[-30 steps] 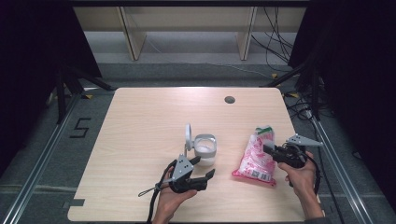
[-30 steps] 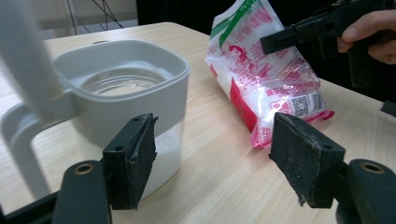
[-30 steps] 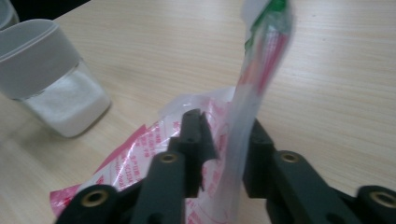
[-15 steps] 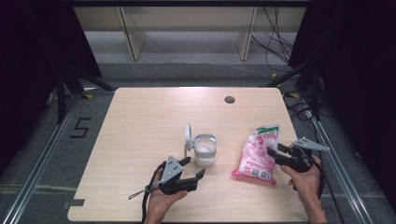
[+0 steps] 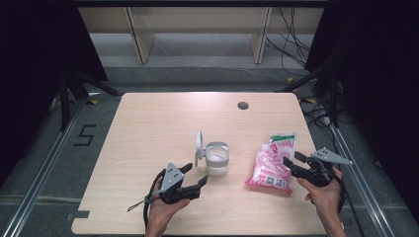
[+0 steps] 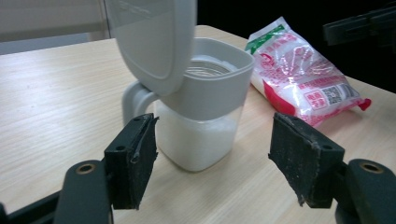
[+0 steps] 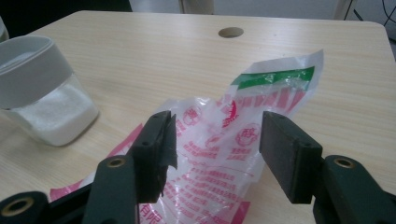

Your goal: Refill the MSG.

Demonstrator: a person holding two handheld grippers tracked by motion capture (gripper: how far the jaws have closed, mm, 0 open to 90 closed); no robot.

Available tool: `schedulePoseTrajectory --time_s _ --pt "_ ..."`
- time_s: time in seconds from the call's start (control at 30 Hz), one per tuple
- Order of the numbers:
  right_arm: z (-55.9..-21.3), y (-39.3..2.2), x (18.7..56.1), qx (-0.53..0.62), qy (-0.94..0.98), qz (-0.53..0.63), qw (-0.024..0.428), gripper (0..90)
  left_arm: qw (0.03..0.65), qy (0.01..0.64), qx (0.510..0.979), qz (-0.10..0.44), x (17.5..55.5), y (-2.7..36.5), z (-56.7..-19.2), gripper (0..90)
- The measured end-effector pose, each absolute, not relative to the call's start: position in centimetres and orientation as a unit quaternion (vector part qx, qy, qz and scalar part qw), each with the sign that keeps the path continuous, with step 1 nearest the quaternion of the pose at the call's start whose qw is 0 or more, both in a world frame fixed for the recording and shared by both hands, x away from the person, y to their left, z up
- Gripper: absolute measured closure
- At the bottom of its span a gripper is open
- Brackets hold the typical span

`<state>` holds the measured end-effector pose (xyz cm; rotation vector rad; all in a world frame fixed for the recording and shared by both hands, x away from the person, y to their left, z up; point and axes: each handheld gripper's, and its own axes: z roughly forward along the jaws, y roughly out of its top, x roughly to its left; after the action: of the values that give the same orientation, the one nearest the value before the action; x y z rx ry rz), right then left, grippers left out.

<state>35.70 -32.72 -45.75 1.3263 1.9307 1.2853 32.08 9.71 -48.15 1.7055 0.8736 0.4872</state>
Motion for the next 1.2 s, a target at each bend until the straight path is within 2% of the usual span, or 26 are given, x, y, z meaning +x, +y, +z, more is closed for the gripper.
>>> schedulePoseTrajectory --time_s 0.2,0.57,0.63,0.73,0.8,0.93,1.1,1.2 --pt "-45.8 -31.2 35.0 0.480 0.706 0.482 0.199 41.8 0.545 0.374 0.719 0.217 32.4 10.5 -48.1 31.6" --pt "-46.5 -28.3 33.9 0.445 0.741 0.470 0.178 41.2 0.530 0.377 0.723 0.233 33.2 11.2 -47.6 33.8" --pt "-46.6 -28.3 33.9 0.430 0.747 0.473 0.185 41.2 0.530 0.379 0.722 0.233 33.3 11.4 -47.5 34.4" --pt "-46.6 -27.9 33.6 0.424 0.750 0.478 0.173 41.2 0.528 0.379 0.722 0.238 33.6 11.7 -47.2 36.8" --pt "-46.8 -27.7 33.5 0.411 0.753 0.477 0.193 41.2 0.532 0.386 0.717 0.233 33.8 11.8 -47.1 40.0" --pt "-46.8 -27.2 32.8 0.416 0.755 0.478 0.172 41.2 0.527 0.378 0.722 0.239 34.2 11.9 -47.0 45.7" --pt "-46.8 -27.0 32.7 0.398 0.757 0.485 0.182 41.2 0.528 0.377 0.722 0.241 34.5 12.1 -46.8 51.8" --pt "-46.9 -26.7 32.4 0.403 0.753 0.491 0.172 41.2 0.528 0.374 0.723 0.242 34.7 12.1 -46.7 56.4"
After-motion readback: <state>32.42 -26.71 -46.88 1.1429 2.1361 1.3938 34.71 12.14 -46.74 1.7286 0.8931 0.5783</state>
